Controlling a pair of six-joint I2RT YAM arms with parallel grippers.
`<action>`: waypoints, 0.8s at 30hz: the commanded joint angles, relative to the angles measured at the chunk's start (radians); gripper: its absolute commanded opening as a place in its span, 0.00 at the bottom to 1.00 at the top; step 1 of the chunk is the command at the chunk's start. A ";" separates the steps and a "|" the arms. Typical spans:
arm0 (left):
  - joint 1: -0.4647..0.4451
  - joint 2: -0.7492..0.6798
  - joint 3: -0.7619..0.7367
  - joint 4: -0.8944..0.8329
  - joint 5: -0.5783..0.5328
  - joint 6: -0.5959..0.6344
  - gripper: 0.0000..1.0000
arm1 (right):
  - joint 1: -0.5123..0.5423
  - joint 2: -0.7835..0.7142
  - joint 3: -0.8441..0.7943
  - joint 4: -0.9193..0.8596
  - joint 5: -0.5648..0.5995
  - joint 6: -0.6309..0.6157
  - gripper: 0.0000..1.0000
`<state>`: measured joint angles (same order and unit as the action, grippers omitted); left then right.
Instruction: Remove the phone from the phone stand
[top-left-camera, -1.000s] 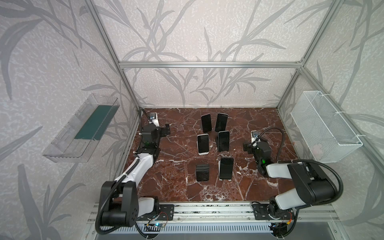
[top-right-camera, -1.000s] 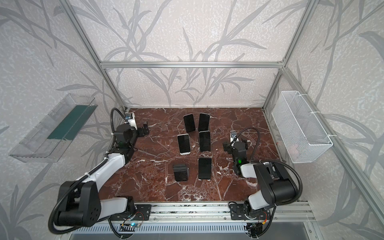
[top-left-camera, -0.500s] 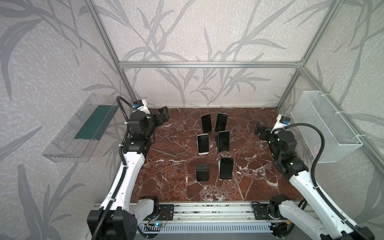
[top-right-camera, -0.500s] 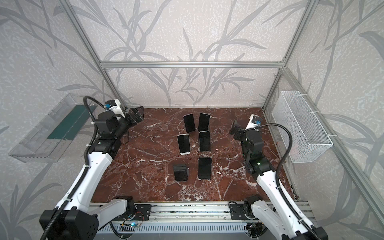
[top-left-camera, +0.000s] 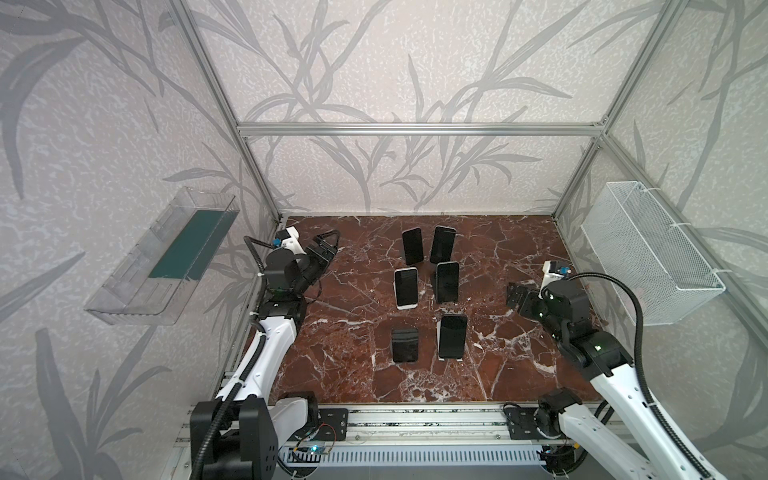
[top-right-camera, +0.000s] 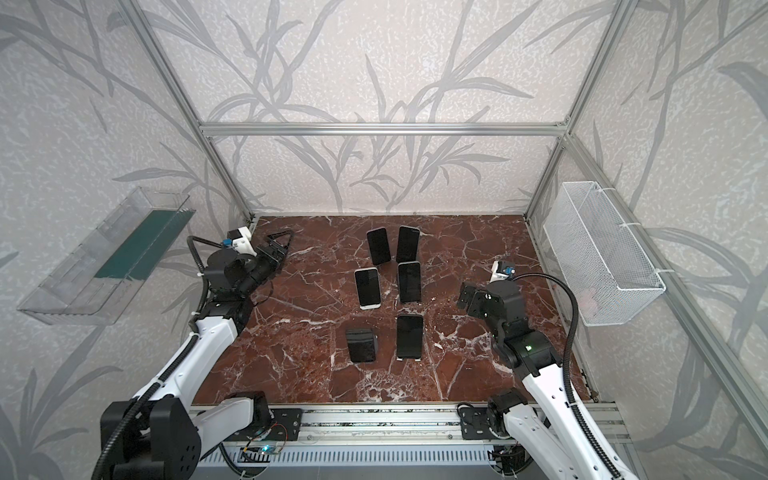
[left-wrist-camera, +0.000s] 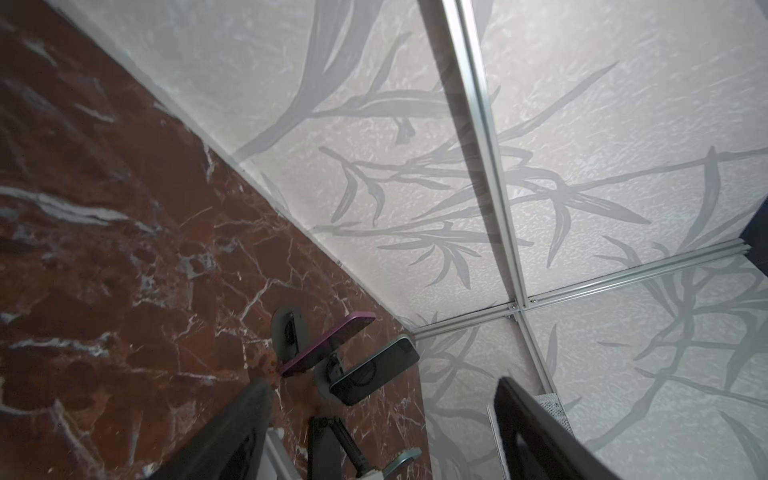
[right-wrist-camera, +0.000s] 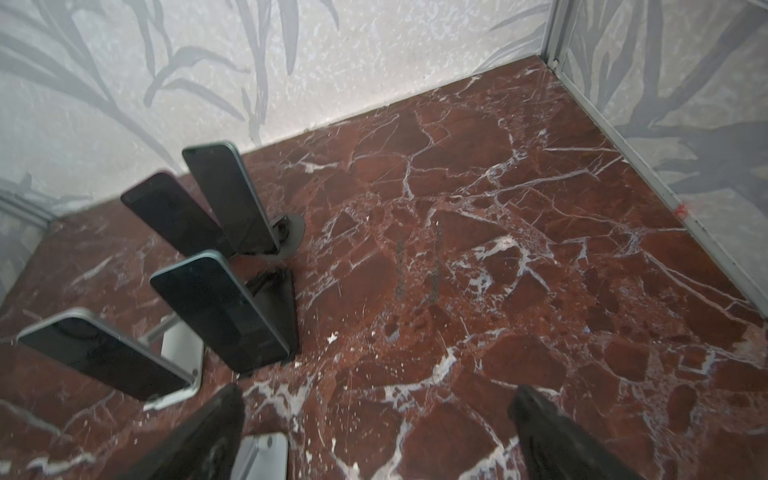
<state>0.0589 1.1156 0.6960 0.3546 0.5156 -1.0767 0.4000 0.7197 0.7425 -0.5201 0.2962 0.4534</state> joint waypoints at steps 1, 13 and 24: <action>-0.017 -0.072 0.024 -0.061 0.005 -0.011 0.84 | 0.110 0.017 0.032 -0.164 0.155 0.012 0.99; 0.006 -0.191 0.017 -0.227 -0.049 0.068 0.99 | 0.248 0.043 0.096 -0.264 0.186 0.095 0.95; 0.051 -0.197 -0.035 -0.229 -0.009 0.013 0.97 | 0.341 0.023 0.076 -0.254 0.072 0.256 0.93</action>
<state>0.1001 0.9367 0.6693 0.1272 0.4839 -1.0405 0.7029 0.7403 0.8185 -0.7708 0.3931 0.6361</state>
